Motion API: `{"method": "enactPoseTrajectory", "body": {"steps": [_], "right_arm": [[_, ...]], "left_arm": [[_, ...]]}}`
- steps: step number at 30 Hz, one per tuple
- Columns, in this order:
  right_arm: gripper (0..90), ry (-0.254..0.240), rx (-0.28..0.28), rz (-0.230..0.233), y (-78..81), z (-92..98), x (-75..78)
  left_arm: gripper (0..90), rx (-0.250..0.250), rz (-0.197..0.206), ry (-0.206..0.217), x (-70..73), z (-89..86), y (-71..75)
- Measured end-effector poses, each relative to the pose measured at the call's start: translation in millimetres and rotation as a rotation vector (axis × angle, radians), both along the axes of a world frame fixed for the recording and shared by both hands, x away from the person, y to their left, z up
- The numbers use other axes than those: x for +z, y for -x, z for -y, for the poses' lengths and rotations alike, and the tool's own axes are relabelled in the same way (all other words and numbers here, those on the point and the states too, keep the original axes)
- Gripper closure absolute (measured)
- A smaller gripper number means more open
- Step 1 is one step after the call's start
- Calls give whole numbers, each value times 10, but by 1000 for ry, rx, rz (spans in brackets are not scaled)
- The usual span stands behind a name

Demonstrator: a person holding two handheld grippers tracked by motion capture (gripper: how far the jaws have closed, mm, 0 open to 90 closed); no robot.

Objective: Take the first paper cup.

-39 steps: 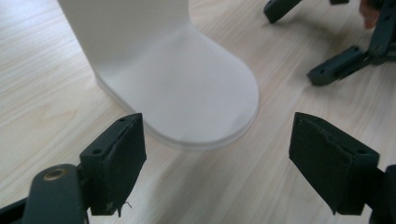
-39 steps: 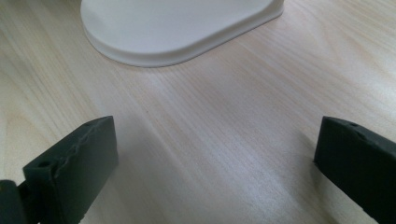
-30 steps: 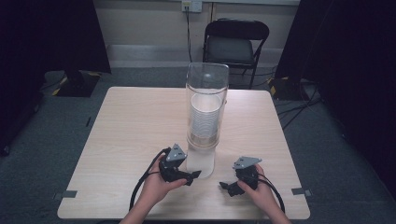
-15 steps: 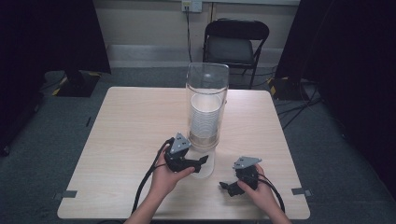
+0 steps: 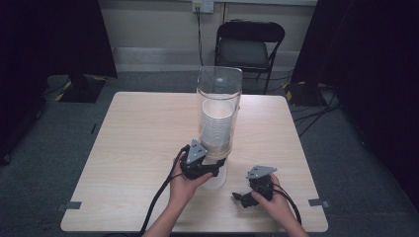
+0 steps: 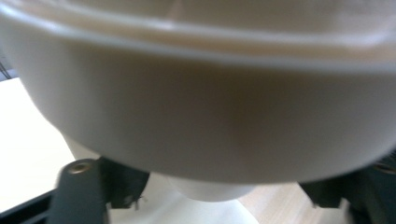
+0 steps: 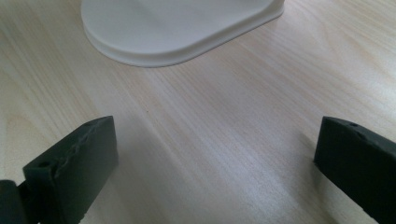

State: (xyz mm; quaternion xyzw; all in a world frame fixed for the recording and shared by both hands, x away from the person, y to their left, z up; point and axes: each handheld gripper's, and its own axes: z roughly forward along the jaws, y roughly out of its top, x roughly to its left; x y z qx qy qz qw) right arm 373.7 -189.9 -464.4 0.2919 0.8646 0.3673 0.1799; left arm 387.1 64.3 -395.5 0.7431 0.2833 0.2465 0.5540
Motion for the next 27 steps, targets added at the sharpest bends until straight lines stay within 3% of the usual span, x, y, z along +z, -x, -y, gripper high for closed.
{"method": "enactPoseTrajectory", "body": {"steps": [11, 14, 15, 17, 20, 24, 27], "right_arm": [[0, 0, 0, 0, 0, 0, -1], [0, 0, 0, 0, 0, 0, 0], [0, 0, 0, 0, 0, 0, 0], [0, 0, 1, 0, -1, 0, 0], [0, 2, 8, -2, -8, 2, 3], [0, 2, 8, -2, -9, 1, 2], [0, 2, 9, -2, -9, 2, 3]], "left_arm": [[363, 0, 17, 16, -55, -1, 14], [369, 28, -240, -269, -353, -6, -21], [369, 17, -234, -279, -484, -15, -6], [367, -10, -233, -195, -616, -27, 42], [365, -24, -221, -157, -615, -63, 42], [363, -20, -208, -176, -631, -148, 32], [363, -13, -226, -184, -670, -221, 43]]}}
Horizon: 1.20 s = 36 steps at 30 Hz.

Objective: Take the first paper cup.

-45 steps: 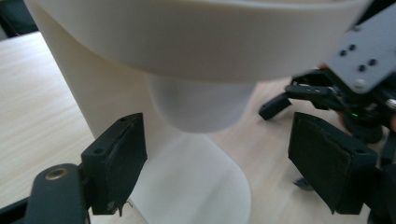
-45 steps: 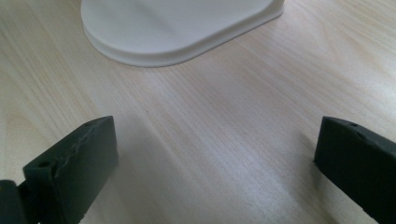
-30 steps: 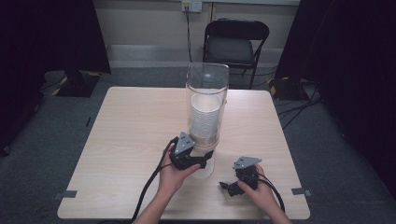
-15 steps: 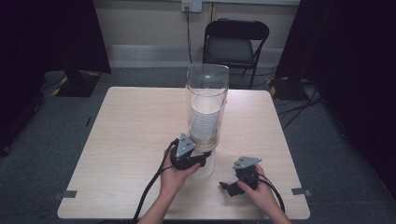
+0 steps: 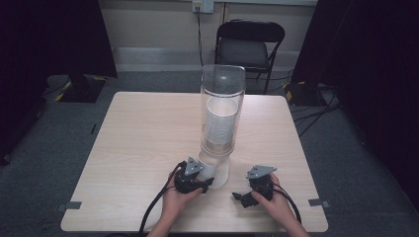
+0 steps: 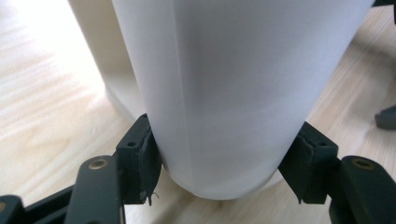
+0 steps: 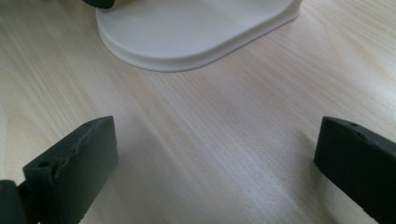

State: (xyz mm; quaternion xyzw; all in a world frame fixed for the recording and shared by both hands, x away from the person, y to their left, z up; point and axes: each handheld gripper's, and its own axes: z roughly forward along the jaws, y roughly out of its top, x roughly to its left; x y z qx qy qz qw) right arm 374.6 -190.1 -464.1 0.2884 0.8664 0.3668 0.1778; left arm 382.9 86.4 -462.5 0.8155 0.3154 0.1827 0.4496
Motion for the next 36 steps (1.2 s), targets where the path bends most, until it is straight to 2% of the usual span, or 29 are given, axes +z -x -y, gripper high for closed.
{"method": "enactPoseTrajectory", "body": {"steps": [3, 4, 6, 7, 8, 10, 14, 15, 16, 18, 19, 22, 24, 25, 26, 29, 30, 32, 33, 36], "right_arm": [[0, 0, 0, 0, 0, 0, 0], [0, 0, -1, 0, 0, -1, -1], [0, 0, 0, 0, 0, -1, 0], [0, 0, -1, 1, 0, -1, -1], [0, 0, 0, 0, 0, 0, 0], [0, 0, 0, 0, 0, 0, 0], [0, 0, 0, 0, 1, -1, 0], [0, 0, -1, 0, 1, -1, -1], [0, 0, 0, 0, 0, -1, -1], [0, 0, 0, 0, 0, 0, 0], [0, 0, 0, 0, 0, 0, 0], [0, 0, 0, 0, 0, 0, 0], [0, 0, 0, 1, 0, -1, -1], [0, 0, -1, 0, 0, -1, -1], [0, 0, 0, 0, 0, 0, 0], [0, 0, -1, 0, 0, -1, -1], [0, 0, -1, 0, 0, -1, -1], [0, 0, -1, 0, 0, -1, -1], [0, 0, -1, 0, 0, -1, -1], [0, 0, -1, 0, 1, -1, -1]], "left_arm": [[361, 2, 2, -3, -9, -53, 23], [361, 3, 16, -8, -9, -69, 28], [361, -1, 10, -16, -6, -108, 38], [360, 5, 4, -5, -13, -118, 47], [360, -4, 8, -29, -5, -150, 44], [360, 1, 5, -17, -17, -186, 51], [359, 2, 7, -33, -16, -243, 59], [358, 9, -1, -41, -9, -285, 58], [358, 17, -1, -28, -14, -300, 58], [357, 27, -8, -29, -12, -334, 55], [357, 25, -5, -42, -7, -361, 48], [356, 44, -12, -49, -3, -423, 38], [356, 63, -20, -36, -12, -461, 30], [355, 64, -18, -54, -6, -494, 20], [355, 77, -28, -38, -16, -510, 18], [355, 98, -32, -51, -17, -583, -5], [355, 111, -36, -36, -25, -599, -8], [354, 124, -33, -36, -25, -636, -23], [354, 128, -31, -57, -17, -659, -29], [353, 143, -40, -40, -37, -694, -39]]}}
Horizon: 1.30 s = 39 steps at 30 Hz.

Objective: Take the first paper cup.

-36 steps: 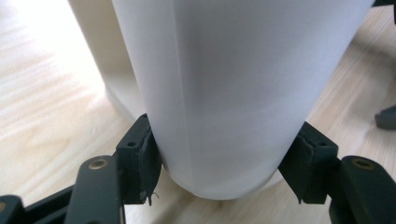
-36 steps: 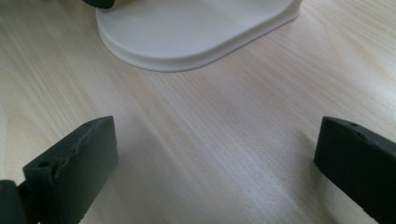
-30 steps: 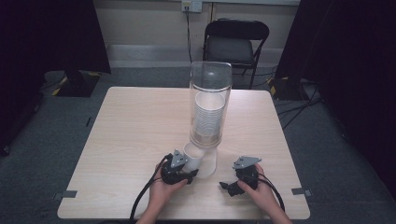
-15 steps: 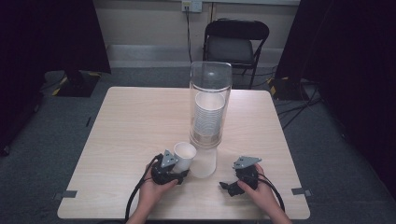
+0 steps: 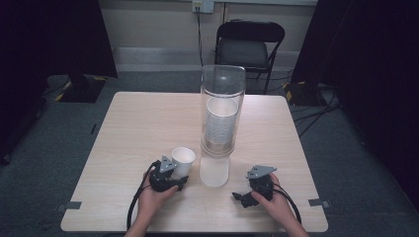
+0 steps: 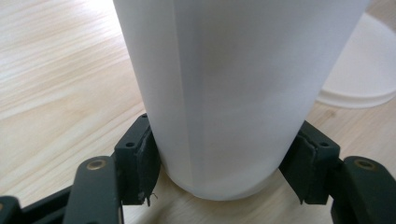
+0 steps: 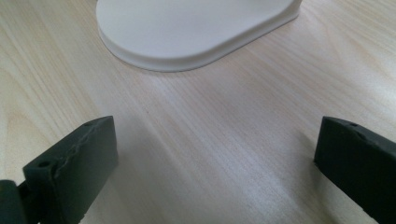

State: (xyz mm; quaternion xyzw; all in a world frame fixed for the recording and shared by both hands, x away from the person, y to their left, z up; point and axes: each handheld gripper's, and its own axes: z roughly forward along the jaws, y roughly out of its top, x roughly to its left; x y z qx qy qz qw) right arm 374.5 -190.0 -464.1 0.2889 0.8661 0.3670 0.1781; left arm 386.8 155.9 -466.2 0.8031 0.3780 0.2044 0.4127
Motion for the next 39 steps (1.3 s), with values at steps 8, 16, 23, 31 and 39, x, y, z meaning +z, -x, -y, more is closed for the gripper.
{"method": "enactPoseTrajectory", "body": {"steps": [8, 16, 23, 31, 39], "right_arm": [[0, 0, 0, 0, 0, 0, 0], [0, 0, 1, 0, 0, 0, 0], [19, -2, -7, 14, 24, -10, 2], [134, -75, -21, 91, 89, -279, 153], [138, -156, -57, 71, 81, -520, 205]], "left_arm": [[351, 10, 10, -18, -4, -51, -5], [351, -10, 16, -32, -4, -61, 9], [354, -78, 9, -8, -14, -61, 126], [354, -203, 21, 6, 2, 10, 332], [353, -262, -1, 15, -9, 100, 395]]}}
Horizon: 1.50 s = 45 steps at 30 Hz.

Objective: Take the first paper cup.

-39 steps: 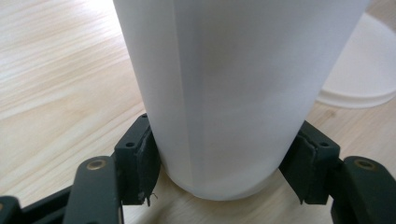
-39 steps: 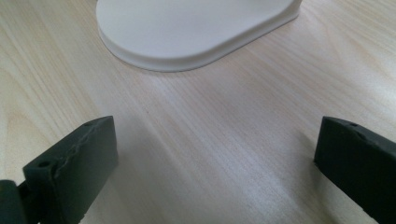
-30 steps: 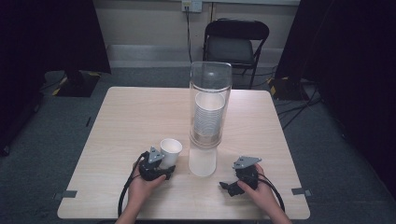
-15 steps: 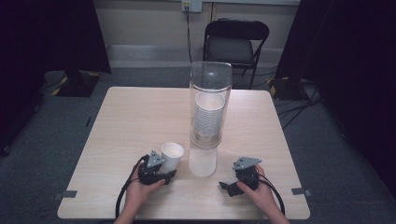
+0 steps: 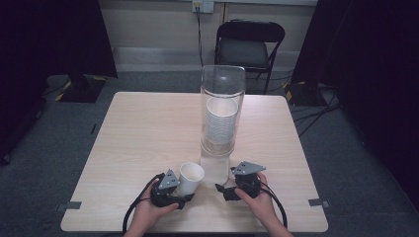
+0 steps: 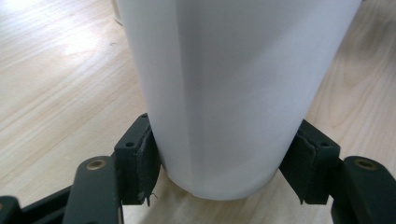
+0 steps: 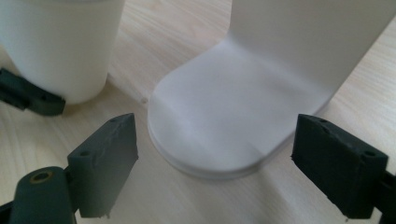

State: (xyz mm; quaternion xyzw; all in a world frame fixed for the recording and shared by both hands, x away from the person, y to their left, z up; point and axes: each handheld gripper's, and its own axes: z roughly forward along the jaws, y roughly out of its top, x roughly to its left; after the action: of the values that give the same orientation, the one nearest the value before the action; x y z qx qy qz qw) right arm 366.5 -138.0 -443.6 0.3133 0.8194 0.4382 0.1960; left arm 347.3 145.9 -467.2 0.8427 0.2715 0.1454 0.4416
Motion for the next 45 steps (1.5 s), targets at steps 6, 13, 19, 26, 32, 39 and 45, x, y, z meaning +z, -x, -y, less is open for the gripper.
{"method": "enactPoseTrajectory", "body": {"steps": [6, 13, 19, 26, 32, 39, 45], "right_arm": [[138, 3, -2, 22, 3, -101, 23], [138, -47, 25, 27, 39, -198, 34], [137, -56, 52, 49, 65, -256, 60], [138, -59, 72, 49, 61, -324, 37], [138, -63, 69, 37, 67, -275, 35], [138, -50, 87, 29, 88, -319, 3], [138, -39, 103, 24, 112, -378, -30]], "left_arm": [[352, -26, -9, -14, -25, 49, 2], [310, -29, -6, -21, -28, 87, 1], [225, -9, 8, -25, -20, 69, -3], [239, 23, 7, 10, -5, 50, -23], [254, 25, -9, 51, 67, -3, -28], [240, 17, -16, 67, 138, 11, -15], [237, 49, -26, 108, 218, -61, -44]]}}
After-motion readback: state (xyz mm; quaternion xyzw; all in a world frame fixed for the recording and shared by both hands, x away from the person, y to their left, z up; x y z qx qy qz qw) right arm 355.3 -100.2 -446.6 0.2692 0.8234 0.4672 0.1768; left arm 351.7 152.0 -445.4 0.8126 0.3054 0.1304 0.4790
